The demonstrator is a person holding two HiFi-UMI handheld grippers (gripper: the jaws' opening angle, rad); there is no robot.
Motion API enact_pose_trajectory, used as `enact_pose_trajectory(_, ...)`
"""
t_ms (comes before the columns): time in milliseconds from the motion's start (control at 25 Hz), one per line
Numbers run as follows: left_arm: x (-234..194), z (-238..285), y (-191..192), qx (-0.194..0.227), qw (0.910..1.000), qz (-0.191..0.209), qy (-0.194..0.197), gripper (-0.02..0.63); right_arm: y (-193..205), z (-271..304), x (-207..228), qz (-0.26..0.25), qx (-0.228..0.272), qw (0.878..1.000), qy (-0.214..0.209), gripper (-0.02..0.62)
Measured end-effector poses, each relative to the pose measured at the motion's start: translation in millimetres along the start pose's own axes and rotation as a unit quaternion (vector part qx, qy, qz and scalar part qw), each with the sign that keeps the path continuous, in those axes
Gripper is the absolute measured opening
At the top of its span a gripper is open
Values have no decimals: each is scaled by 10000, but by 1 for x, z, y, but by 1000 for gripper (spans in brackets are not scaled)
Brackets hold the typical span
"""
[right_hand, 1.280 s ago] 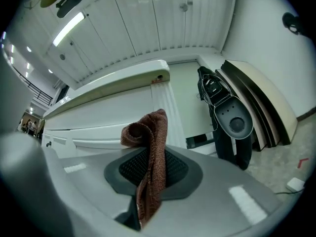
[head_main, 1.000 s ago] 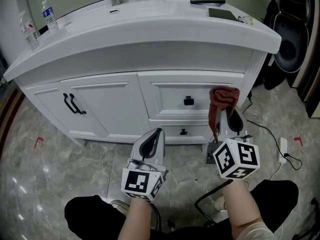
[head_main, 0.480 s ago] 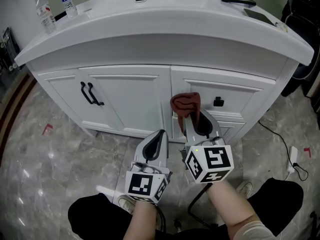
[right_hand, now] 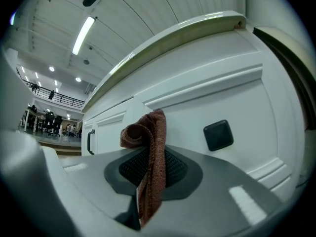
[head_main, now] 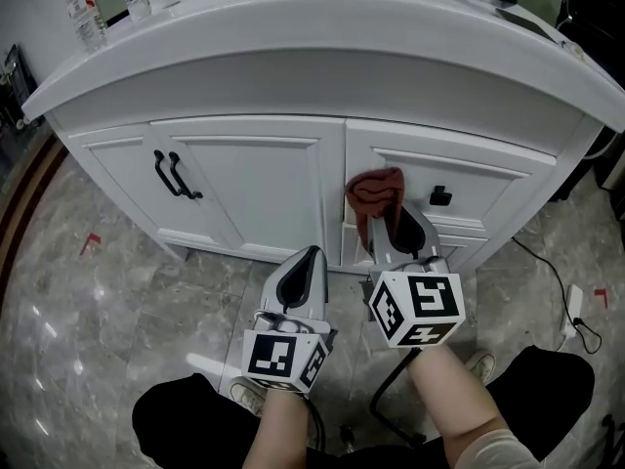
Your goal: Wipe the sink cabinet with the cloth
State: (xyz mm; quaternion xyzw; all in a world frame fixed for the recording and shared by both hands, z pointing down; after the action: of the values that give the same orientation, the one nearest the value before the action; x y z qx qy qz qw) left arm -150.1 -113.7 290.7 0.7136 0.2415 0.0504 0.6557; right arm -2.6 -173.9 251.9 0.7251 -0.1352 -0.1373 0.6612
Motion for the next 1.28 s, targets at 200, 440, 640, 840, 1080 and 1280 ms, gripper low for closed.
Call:
enact_pose_trajectory(200,17,9,4,-78,9998,-5,197,0,4,-10,27,233,-109,9991,341,84)
enact_pose_trajectory(440,26,15,5,-38,9995,25,306,0,9,-22,40,578,-208,9966,556,82)
enact_pose_trajectory(640,34,21,5,-90,9993,11,356,0,10,-40,48,407,-94,9966,712,82)
enact_pose_trajectory(840,53,31,7,-114,9982,36,591,0,-3,-56,57,147,147,9960,867,81)
enact_pose_trajectory(1080,71,38,18,-204,9963,126,828,0,-12,-64,78,-19,275,9953,928,83)
enact_pose_trajectory(1280,81,41,24,-303,9950,267,912,0,-9,-63,105,178,137,9933,1137,82)
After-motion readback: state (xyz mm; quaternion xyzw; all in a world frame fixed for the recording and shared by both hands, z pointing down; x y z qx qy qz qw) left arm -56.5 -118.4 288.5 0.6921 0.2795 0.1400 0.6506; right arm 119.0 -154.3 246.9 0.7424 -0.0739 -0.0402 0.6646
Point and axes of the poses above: the fingertips, and each gripper's own axes: z forward along the fingers, x to its right, y out of its underside, the point moved 7 cm from there along -z, backward along the fingers, and after that the axes turned 8 degrees about -z, right-handed, at the moved point
